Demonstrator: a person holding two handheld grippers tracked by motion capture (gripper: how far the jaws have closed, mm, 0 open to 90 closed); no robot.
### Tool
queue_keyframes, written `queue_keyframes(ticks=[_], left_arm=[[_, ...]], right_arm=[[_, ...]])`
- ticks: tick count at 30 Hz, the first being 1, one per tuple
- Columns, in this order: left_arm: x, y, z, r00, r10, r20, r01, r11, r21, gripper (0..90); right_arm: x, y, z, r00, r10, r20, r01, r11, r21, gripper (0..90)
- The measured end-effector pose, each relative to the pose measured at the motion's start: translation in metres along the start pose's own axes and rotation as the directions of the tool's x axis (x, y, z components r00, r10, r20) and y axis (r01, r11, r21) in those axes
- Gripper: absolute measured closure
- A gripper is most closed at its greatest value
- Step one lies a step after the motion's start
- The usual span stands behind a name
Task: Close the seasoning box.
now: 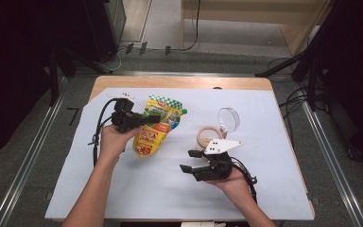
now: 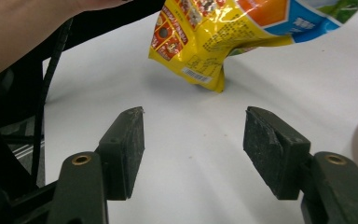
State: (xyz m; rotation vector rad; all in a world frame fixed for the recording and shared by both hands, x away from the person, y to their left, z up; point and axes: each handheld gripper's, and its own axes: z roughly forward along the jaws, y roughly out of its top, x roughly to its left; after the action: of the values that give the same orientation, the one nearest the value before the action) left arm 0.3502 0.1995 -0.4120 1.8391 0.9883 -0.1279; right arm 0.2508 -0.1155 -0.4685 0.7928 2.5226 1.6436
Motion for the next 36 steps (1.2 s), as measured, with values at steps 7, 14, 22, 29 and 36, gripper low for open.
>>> queue_keyframes(ticks=[7, 14, 22, 29, 36], left_arm=[[-0.001, -0.008, -0.017, 0.9998, -0.014, -0.016, 0.014, 0.9999, 0.002, 85.0], [-0.001, -0.019, -0.036, 0.9999, 0.012, -0.005, -0.012, 0.9999, -0.001, 84.1], [-0.001, -0.023, -0.046, 0.9998, 0.021, 0.002, -0.021, 0.9998, -0.001, 77.5], [-0.005, -0.026, -0.060, 0.9990, 0.038, -0.025, -0.038, 0.9993, -0.001, 71.8], [-0.011, -0.023, -0.072, 0.9987, 0.034, -0.037, -0.035, 0.9994, -0.008, 63.0]], right_arm=[[-0.002, 0.000, -0.005, 0.9998, -0.005, 0.017, 0.005, 1.000, 0.000, 39.7], [-0.001, 0.000, -0.003, 0.9984, -0.040, 0.040, 0.039, 0.999, 0.023, 39.6], [0.000, 0.002, -0.002, 0.9987, -0.040, 0.031, 0.039, 0.999, 0.032, 40.1], [0.000, 0.007, -0.001, 0.9984, -0.048, 0.029, 0.047, 0.998, 0.041, 40.8], [-0.002, 0.010, -0.001, 0.9988, -0.037, 0.033, 0.035, 0.998, 0.055, 42.3]])
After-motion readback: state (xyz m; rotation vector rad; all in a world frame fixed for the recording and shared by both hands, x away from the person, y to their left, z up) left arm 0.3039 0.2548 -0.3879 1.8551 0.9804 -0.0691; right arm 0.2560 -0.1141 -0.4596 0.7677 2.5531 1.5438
